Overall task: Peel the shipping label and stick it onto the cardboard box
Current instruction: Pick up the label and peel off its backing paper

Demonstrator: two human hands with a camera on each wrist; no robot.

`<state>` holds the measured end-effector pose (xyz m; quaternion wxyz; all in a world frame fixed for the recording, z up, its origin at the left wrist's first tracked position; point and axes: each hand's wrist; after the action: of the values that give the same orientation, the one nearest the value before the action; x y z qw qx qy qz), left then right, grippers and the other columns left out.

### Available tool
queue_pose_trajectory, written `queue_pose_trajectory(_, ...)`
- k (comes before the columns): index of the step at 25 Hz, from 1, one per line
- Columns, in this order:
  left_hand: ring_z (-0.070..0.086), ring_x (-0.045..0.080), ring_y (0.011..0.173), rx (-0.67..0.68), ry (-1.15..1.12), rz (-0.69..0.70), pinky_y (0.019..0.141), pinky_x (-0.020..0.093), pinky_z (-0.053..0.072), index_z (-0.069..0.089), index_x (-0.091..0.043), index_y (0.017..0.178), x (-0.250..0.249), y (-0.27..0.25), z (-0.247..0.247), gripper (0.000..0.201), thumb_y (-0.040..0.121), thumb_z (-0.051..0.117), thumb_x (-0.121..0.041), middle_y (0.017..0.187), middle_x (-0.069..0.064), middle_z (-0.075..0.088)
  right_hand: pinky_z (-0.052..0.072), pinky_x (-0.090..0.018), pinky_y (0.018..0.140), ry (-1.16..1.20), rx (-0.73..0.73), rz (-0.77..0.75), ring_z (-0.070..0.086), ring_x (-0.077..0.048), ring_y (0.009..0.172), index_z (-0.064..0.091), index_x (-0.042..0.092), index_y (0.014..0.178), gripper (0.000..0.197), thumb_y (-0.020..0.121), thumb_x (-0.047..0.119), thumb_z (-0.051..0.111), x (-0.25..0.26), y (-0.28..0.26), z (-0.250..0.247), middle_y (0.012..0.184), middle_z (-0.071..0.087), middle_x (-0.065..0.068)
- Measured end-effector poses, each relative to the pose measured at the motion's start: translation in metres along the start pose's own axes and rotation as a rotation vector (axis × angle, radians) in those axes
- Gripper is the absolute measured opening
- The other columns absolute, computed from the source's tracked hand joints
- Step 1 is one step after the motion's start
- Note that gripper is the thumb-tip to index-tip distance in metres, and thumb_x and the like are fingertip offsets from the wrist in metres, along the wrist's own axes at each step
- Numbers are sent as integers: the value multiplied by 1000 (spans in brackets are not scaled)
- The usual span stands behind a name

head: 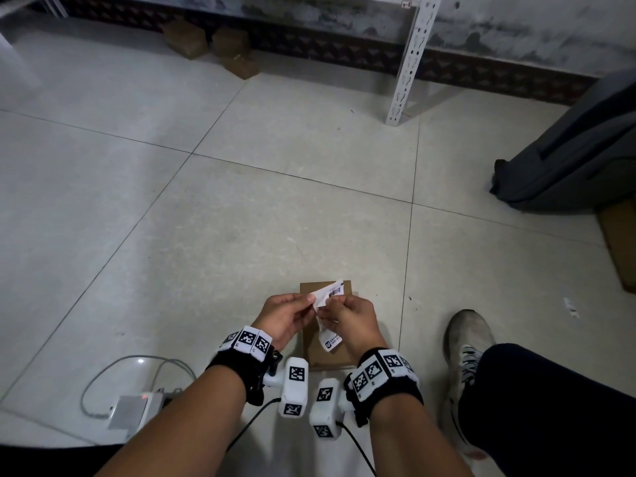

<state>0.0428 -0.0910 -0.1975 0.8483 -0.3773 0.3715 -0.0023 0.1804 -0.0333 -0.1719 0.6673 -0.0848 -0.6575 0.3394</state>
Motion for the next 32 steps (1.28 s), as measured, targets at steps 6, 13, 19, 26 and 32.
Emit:
queue_pose_trajectory(6,70,18,72,41,-25,-27,65,22,60,66,11,103,-9,1,-3,16,93,60,1,88,17,72,58,-50,92,77,13,15,71,-39,86,63,3,66,25,89,-7,61,2,3,-1,91,69,-36)
queue_pose_trajectory(13,74,20,77,80,-66,-26,66,25,60,65,10,104,-8,-4,-3,20,99,50,-1,93,19,74,57,-51,94,123,8,74,70,-50,101,66,-11,81,8,87,-7,64,-7,6,-3,100,69,-42)
queue_pose_trajectory(19,69,27,83,24,62,42,68,30,60,62,0,102,-7,-2,4,11,96,53,0,102,23,67,59,-47,93,113,17,88,72,-47,99,64,-20,97,17,88,-6,62,-9,5,-2,101,71,-39)
queue_pose_trajectory(26,67,35,96,87,236,146,92,42,53,68,12,111,3,0,4,30,86,70,-3,111,33,69,61,-40,86,79,68,89,74,-34,83,64,-3,89,13,93,-5,51,-3,1,4,92,72,-25)
queue_pose_trajectory(32,69,30,84,25,311,184,76,31,59,74,11,97,2,0,1,33,73,83,-10,92,25,74,61,-41,84,59,75,96,75,-38,91,74,3,89,17,93,12,60,0,0,6,82,77,-18)
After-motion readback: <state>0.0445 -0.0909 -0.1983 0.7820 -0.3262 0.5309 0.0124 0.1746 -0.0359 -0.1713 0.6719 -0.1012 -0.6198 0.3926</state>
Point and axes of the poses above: each hand's wrist, its own y-axis towards the middle knuckle, its own z-axis out of the palm, x = y × z
